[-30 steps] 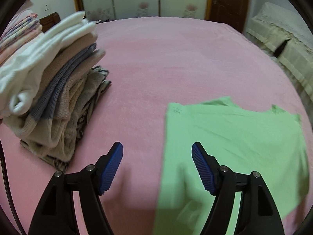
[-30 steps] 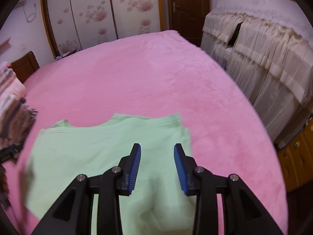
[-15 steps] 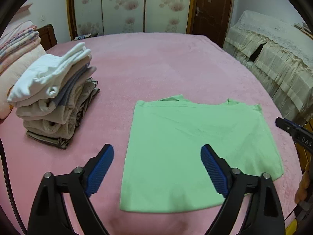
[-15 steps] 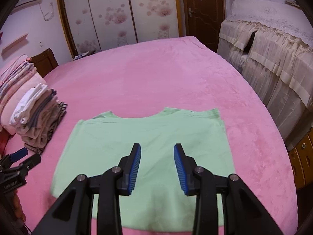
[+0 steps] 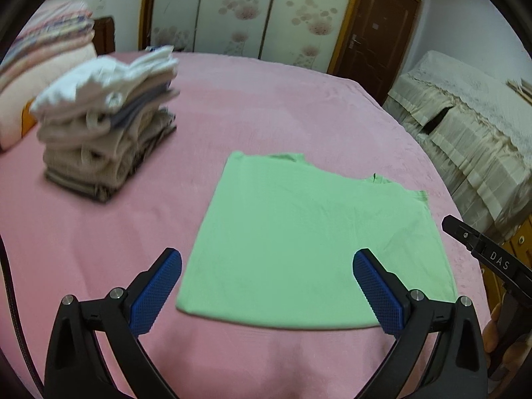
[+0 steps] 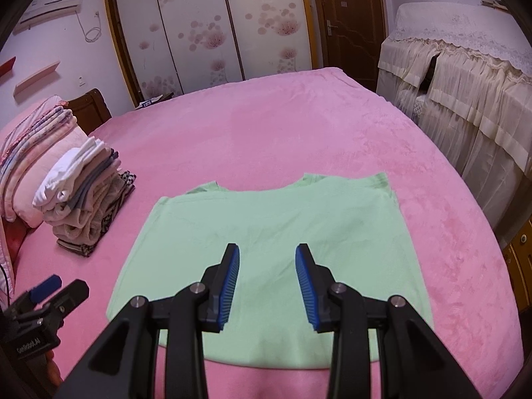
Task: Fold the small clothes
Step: 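Move both open grippers over the folded green shirt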
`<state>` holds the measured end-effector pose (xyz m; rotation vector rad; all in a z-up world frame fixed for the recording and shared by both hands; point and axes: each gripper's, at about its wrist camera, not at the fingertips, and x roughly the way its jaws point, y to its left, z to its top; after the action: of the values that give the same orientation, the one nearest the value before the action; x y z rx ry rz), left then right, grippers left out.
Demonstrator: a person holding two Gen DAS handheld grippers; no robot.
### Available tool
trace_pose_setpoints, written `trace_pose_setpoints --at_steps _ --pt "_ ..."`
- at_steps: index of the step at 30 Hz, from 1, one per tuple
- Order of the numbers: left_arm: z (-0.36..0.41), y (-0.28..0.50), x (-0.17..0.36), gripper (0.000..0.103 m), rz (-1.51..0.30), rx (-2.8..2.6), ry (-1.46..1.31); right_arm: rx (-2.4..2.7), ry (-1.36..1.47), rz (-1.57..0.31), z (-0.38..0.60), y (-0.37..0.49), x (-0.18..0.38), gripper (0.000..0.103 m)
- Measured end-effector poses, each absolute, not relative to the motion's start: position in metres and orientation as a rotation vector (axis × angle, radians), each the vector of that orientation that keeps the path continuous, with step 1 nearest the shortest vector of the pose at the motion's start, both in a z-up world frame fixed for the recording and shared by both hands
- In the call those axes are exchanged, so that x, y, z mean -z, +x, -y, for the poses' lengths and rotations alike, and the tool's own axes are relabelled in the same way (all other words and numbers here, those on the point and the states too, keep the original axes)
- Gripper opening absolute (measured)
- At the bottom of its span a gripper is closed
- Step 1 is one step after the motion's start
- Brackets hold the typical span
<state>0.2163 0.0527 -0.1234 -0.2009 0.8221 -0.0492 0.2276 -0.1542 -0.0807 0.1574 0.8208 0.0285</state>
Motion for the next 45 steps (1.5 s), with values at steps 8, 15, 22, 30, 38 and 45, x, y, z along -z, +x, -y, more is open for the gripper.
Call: trace_pose_setpoints --at_steps 8,15,22,30,38,45 --pt "-0.085 0.207 0.184 0.102 -0.917 0.011 -0.420 -0.008 0.178 -0.851 0.155 0.224 0.115 0.035" --pt "-0.103 0.199 0.228 0.102 -0.965 0.017 -0.669 -0.015 0.193 -0.891 0.149 0.228 0.142 0.035" --pt "-0.106 0.203 0.258 0.102 -0.949 0.043 -0.832 -0.025 0.168 -0.911 0.140 0.230 0.154 0.035" --pt "-0.113 0.216 0.270 0.102 -0.861 0.073 -0.917 -0.033 0.168 -0.927 0.134 0.234 0.164 0.035" --pt "-0.126 0.223 0.275 0.102 -0.763 0.139 -1.009 -0.056 0.164 -0.920 0.126 0.236 0.168 0.035" --pt "-0.124 0.236 0.277 0.100 -0.734 0.180 -1.012 -0.066 0.178 -0.931 0.123 0.238 0.181 0.035"
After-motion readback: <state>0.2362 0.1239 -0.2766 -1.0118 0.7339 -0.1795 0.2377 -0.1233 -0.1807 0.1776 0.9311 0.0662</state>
